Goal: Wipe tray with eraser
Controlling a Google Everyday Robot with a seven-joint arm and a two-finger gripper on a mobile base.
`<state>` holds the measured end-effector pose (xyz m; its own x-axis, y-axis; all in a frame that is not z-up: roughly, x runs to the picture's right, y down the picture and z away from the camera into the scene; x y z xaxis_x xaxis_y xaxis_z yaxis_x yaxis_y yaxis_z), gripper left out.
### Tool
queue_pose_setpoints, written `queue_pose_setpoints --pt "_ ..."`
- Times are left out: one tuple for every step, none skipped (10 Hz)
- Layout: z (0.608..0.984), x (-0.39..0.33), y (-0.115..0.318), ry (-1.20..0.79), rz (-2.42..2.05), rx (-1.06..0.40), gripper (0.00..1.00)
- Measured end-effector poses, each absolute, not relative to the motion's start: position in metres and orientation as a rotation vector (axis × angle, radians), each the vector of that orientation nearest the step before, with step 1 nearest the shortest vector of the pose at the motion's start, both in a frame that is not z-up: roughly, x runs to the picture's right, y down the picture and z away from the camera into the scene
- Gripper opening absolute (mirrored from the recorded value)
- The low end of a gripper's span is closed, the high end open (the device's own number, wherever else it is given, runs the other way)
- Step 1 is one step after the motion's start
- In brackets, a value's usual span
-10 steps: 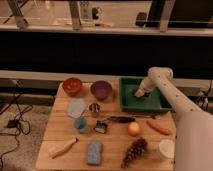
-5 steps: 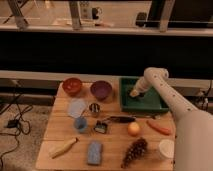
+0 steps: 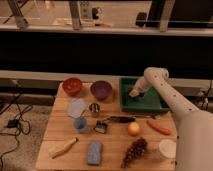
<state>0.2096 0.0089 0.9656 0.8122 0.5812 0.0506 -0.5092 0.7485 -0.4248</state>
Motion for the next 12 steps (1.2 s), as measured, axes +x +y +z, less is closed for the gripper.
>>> queue_pose_setpoints --pt "0.962 0.211 0.009 -0.183 0.596 -0.408 0.04" --pt "0.959 0.211 0.010 -0.182 0.594 -0.408 0.04" --pt "0.955 0.212 0.012 -0.181 0.592 -0.409 0.04" --pt "0.952 0.211 0.016 -0.179 0.589 -0.412 0.04" --pt "0.948 0.211 0.019 -0.177 0.586 -0.415 0.04" --pt "0.944 0.212 0.023 -0.174 0.585 -0.419 0.04" --pt "0.939 0.211 0.027 -0.172 0.581 -0.424 0.04" --pt "0.936 0.210 0.030 -0.172 0.577 -0.429 0.04" --pt "0.931 0.208 0.035 -0.173 0.571 -0.436 0.04" --pt "0.929 0.207 0.037 -0.174 0.568 -0.441 0.04" --pt "0.926 0.207 0.039 -0.173 0.566 -0.446 0.04" --pt "0.924 0.207 0.040 -0.172 0.567 -0.449 0.04"
